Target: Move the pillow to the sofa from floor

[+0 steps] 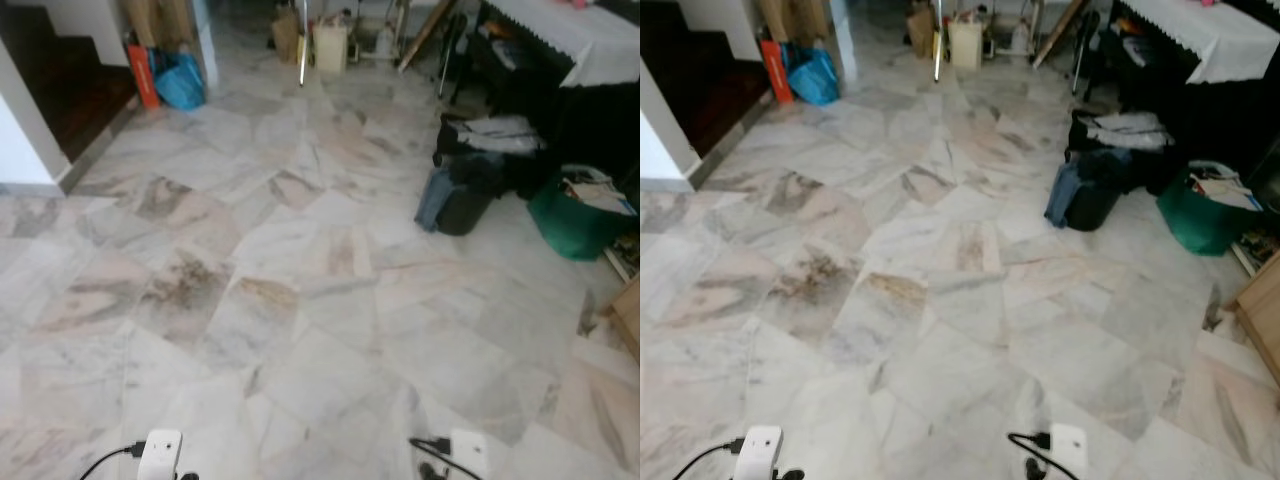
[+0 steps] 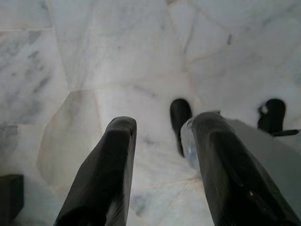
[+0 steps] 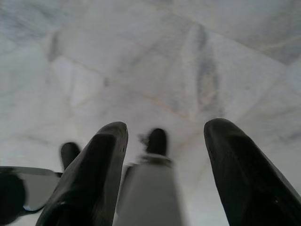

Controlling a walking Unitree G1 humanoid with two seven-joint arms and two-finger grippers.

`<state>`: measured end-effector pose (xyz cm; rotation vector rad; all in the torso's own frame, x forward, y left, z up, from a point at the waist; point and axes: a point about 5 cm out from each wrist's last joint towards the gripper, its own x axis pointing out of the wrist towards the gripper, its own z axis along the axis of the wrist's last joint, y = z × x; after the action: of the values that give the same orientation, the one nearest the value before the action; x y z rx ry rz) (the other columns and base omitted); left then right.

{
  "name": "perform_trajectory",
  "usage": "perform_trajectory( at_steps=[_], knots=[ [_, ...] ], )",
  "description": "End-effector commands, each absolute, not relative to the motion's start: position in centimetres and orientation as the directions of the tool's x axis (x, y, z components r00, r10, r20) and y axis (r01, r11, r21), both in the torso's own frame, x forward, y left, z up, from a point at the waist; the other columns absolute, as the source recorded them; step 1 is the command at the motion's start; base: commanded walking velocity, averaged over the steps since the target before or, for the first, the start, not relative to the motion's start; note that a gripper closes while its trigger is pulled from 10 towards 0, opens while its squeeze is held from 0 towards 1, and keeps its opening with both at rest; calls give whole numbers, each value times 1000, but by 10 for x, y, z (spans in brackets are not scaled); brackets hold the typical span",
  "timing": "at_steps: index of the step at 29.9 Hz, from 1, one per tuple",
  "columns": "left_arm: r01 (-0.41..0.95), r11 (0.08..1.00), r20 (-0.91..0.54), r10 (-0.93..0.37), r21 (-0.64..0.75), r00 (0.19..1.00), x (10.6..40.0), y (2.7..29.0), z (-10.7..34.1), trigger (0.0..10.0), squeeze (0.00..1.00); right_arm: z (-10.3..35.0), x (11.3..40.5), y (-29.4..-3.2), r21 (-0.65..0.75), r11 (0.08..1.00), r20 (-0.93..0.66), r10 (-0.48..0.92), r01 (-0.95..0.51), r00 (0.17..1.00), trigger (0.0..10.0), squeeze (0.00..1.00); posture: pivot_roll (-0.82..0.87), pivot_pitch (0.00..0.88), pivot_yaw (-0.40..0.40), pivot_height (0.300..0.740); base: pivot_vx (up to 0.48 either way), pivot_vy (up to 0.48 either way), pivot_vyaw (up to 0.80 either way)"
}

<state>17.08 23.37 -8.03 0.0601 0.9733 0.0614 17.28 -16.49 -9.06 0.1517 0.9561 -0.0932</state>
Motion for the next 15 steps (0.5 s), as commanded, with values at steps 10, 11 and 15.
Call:
perform_trajectory(
  at_steps=[10, 11, 15],
  knots=[
    [-23, 997, -836, 77, 77, 543, 168, 235, -82, 10000, 0, -89, 178, -142, 86, 988, -824, -4, 131, 567, 10000, 0, 24, 3, -21, 740, -303, 0, 0],
    [-24, 997, -836, 78, 77, 543, 168, 235, -82, 10000, 0, -88, 180, -139, 87, 988, -821, -2, 129, 571, 10000, 0, 23, 4, -21, 740, -300, 0, 0],
    [-24, 997, -836, 78, 78, 543, 168, 235, -82, 10000, 0, -87, 183, -128, 93, 988, -818, 7, 121, 575, 10000, 0, 24, 4, -20, 740, -302, 0, 0]
  ],
)
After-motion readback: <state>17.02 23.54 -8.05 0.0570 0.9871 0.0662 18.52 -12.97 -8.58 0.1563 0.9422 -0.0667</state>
